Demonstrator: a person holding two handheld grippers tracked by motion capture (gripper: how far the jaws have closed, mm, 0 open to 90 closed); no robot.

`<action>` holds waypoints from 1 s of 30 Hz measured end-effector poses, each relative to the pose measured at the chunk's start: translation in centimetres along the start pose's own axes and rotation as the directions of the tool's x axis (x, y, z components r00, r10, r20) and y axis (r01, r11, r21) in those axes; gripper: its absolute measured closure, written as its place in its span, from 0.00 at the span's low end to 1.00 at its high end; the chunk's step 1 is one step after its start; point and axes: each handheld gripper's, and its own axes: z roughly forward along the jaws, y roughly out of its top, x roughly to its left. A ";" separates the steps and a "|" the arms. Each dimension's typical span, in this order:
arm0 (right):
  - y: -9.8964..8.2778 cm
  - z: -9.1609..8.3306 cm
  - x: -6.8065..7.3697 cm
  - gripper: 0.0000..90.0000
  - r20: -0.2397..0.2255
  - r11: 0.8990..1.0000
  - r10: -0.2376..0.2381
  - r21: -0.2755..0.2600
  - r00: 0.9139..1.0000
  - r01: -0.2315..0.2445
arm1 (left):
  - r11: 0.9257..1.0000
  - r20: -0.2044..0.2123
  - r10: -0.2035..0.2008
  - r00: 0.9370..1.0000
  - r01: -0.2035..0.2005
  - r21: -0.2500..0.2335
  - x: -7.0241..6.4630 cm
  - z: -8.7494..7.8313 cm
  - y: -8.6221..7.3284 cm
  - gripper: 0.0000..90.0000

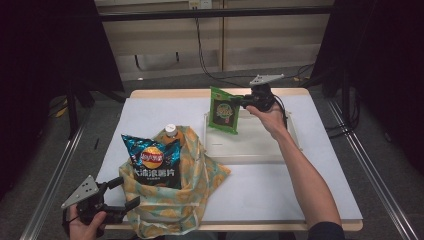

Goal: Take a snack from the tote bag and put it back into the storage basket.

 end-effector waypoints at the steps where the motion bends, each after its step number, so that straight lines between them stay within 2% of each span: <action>1: 0.0 0.3 0.1 0.88 0.001 1.000 0.000 0.007 1.000 0.000 | 1.000 0.003 0.000 1.000 0.000 0.000 0.0 0.0 0.0 0.03; 5: -0.6 1.5 -0.4 0.87 0.009 1.000 0.016 0.025 1.000 -0.016 | 1.000 0.006 0.009 1.000 -0.009 -0.004 0.0 -0.1 0.0 0.03; 9: -1.2 1.8 -0.8 0.87 0.012 0.999 0.037 0.015 0.999 -0.038 | 1.000 0.007 0.004 1.000 -0.004 -0.007 0.1 0.0 0.0 0.03; 10: -1.3 1.9 -0.9 0.87 0.013 0.999 0.045 0.013 0.999 -0.045 | 1.000 0.021 0.002 1.000 -0.002 -0.010 0.1 0.0 0.0 0.03; 11: -1.4 2.0 -1.2 0.87 0.020 0.998 0.057 0.012 0.998 -0.057 | 1.000 0.007 0.004 1.000 -0.004 -0.003 0.1 0.0 0.0 0.03; 19: -1.5 2.6 -1.9 0.85 0.047 0.998 0.061 0.014 0.997 -0.062 | 1.000 0.007 0.001 1.000 -0.001 0.006 0.1 0.2 0.0 0.04; 24: -0.9 3.2 -2.1 0.84 0.054 0.998 0.058 0.023 0.997 -0.059 | 1.000 0.010 0.001 1.000 -0.001 0.000 0.2 0.1 0.0 0.04; 30: -1.1 3.6 -2.4 0.78 0.095 0.998 0.051 0.029 0.994 -0.054 | 1.000 0.008 0.002 1.000 -0.002 -0.001 0.2 0.1 0.0 0.04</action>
